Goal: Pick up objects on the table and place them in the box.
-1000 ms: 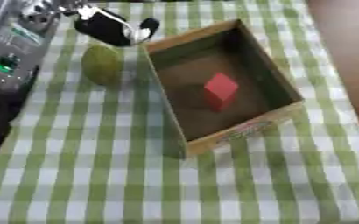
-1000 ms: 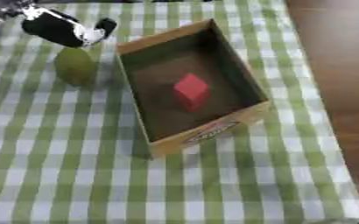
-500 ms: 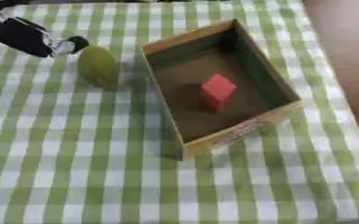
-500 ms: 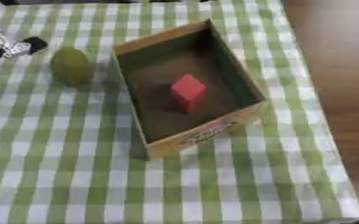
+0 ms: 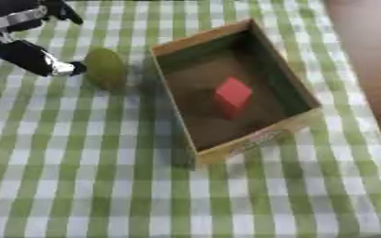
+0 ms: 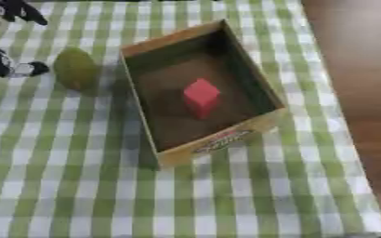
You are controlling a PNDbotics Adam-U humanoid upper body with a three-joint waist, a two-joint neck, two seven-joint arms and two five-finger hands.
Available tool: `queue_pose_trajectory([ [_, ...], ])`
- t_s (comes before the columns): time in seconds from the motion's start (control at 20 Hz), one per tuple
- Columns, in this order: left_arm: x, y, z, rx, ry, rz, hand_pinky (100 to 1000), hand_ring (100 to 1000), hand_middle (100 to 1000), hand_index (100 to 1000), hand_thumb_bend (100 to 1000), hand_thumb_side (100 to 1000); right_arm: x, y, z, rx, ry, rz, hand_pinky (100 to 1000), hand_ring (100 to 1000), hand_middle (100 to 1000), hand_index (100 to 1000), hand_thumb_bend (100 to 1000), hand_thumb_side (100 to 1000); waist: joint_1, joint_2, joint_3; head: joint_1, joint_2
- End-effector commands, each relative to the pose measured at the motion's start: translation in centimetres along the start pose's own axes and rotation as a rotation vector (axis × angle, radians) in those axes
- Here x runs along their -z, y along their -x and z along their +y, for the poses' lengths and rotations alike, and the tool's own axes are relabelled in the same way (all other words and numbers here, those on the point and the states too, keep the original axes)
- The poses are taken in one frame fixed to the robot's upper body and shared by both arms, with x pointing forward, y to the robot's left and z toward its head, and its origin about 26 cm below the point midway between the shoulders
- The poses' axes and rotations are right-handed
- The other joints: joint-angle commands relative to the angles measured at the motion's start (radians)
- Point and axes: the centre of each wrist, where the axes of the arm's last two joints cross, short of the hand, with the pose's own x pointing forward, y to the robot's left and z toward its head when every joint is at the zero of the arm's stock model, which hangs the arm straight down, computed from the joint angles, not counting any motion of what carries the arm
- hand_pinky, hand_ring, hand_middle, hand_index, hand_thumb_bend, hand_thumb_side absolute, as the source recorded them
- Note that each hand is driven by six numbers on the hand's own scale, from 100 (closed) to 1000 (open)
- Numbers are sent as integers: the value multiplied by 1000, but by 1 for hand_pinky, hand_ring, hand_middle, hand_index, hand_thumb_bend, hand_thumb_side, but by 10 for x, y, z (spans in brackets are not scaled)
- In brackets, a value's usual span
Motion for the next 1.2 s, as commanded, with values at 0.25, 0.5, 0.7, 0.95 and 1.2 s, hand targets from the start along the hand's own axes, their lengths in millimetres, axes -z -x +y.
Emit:
queue_pose_trajectory([
  [0.25, 11, 14, -2, -28, 0, 34, 883, 909, 872, 900, 494, 526, 12, -4, -2, -7, -18, -45, 865, 602, 506, 787, 100, 277, -5, -5, -17, 17, -17],
  [0.5, 18, 22, -5, -56, -29, 76, 882, 913, 874, 905, 487, 513, 13, -4, -1, -2, -18, -50, 866, 605, 503, 787, 100, 298, -4, 5, -25, 28, -26],
  [0.7, 23, 26, -6, -55, -62, 106, 883, 916, 876, 908, 496, 502, 14, -4, 0, 3, -18, -52, 866, 604, 501, 787, 100, 307, -5, 12, -29, 36, -35],
  [0.95, 28, 32, -9, -41, -86, 155, 883, 917, 876, 912, 535, 480, 16, -4, 2, 10, -16, -57, 868, 604, 497, 787, 100, 326, -5, 22, -38, 45, -47],
  [1.2, 32, 36, -13, -34, -95, 180, 877, 913, 872, 913, 547, 470, 16, -4, 3, 17, -15, -61, 870, 604, 492, 788, 100, 357, -7, 35, -48, 55, -62],
])
